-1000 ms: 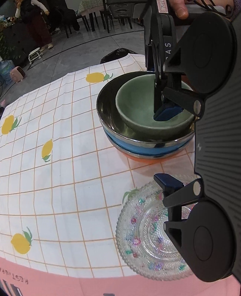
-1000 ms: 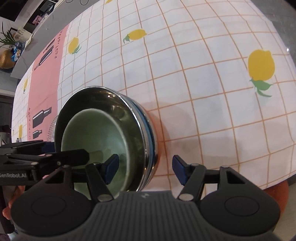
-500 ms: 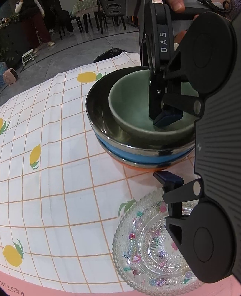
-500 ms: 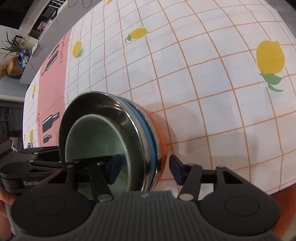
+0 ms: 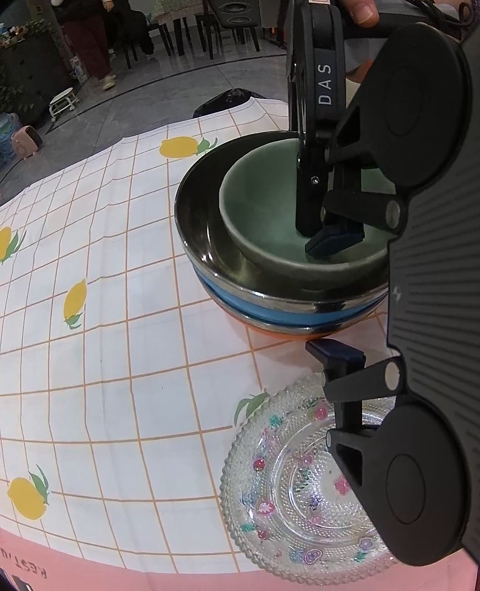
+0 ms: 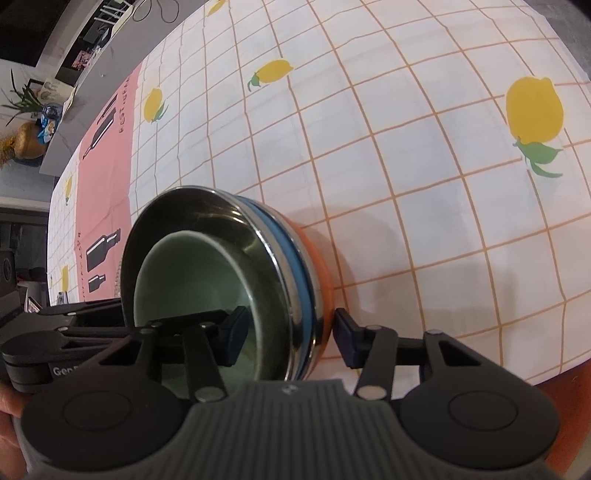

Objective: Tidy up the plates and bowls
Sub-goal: 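Close both grippers on the rim of the nested bowl stack, then lift the bowl stack with both grippers and carry it over the glass plates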

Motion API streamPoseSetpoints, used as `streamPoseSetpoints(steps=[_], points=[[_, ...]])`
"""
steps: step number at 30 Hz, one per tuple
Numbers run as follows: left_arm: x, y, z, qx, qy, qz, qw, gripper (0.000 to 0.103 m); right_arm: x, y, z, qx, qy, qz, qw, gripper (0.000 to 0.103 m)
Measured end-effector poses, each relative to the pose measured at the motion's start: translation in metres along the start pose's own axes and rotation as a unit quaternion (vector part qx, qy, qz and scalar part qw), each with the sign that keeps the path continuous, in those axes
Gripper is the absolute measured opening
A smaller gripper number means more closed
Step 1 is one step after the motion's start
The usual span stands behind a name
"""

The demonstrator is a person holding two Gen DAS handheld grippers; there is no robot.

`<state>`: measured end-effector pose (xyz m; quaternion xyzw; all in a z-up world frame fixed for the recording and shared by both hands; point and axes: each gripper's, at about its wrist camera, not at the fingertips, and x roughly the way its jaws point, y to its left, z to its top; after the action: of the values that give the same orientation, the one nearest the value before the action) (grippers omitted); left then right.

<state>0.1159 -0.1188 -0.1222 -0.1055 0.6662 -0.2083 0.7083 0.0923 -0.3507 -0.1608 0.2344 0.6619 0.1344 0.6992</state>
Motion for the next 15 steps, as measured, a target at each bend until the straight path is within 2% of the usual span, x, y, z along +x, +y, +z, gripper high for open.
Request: streamPoseSetpoints(steps=[7,9,15], points=[[-0.0071,0.0026,0.0002,-0.017,-0.006,0.011,0.9998,0.042,-0.0044,0.0008,-0.0015,0.006,-0.007,-0.008,1.0,0.043],[-0.0086,0.0006,0.0007,-0.014,-0.008,0.018,0.9997,0.042,-0.007,-0.0013,-0.002,0.01,-0.011,-0.007,1.0,0.039],[-0.0098,-0.0068,0.0039,-0.016,-0.018,0.04,0.9989,0.04,-0.0091,-0.0034,-0.0023,0.018,-0.018,-0.008,1.0,0.037]])
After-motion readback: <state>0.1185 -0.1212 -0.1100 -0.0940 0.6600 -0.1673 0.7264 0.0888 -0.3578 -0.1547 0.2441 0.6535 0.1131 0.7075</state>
